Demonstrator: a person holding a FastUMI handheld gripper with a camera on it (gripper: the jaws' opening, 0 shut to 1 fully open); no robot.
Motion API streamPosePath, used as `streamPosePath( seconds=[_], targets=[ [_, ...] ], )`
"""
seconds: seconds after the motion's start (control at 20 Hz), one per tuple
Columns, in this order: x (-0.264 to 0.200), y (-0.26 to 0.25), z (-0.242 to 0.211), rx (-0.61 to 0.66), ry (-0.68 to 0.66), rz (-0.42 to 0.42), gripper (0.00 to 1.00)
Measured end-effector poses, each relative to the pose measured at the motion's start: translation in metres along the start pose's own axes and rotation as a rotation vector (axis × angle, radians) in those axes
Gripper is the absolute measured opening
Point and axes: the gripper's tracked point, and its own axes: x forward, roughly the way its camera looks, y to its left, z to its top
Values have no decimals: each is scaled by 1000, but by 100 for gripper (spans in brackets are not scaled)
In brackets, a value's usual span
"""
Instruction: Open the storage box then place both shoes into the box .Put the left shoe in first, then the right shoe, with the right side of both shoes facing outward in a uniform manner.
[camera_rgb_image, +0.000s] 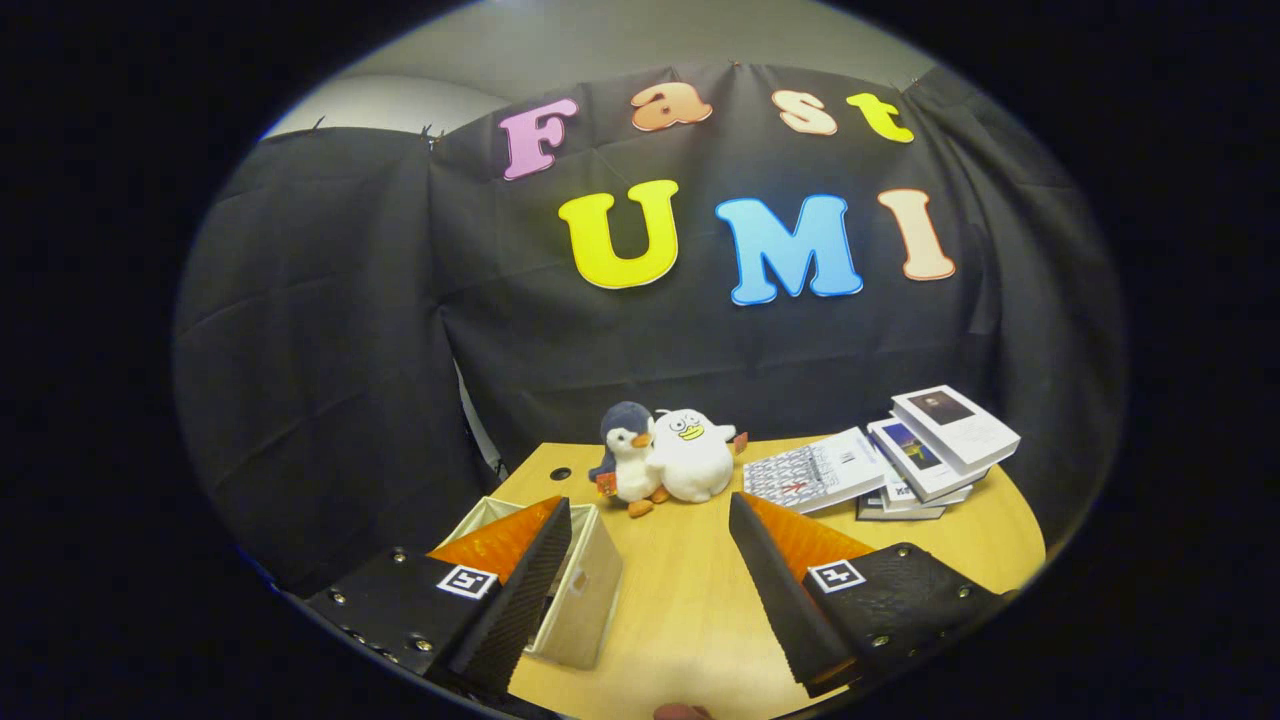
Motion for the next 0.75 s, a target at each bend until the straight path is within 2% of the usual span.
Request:
streamPosePath(
  seconds=[0.1,0.35,0.75],
  targets=[
    [-13,-16,13,-7,-62,-12,97],
    [-36,-63,31,-60,-161,-106,97],
    [-40,-93,38,-76,-205,-160,97]
  ],
)
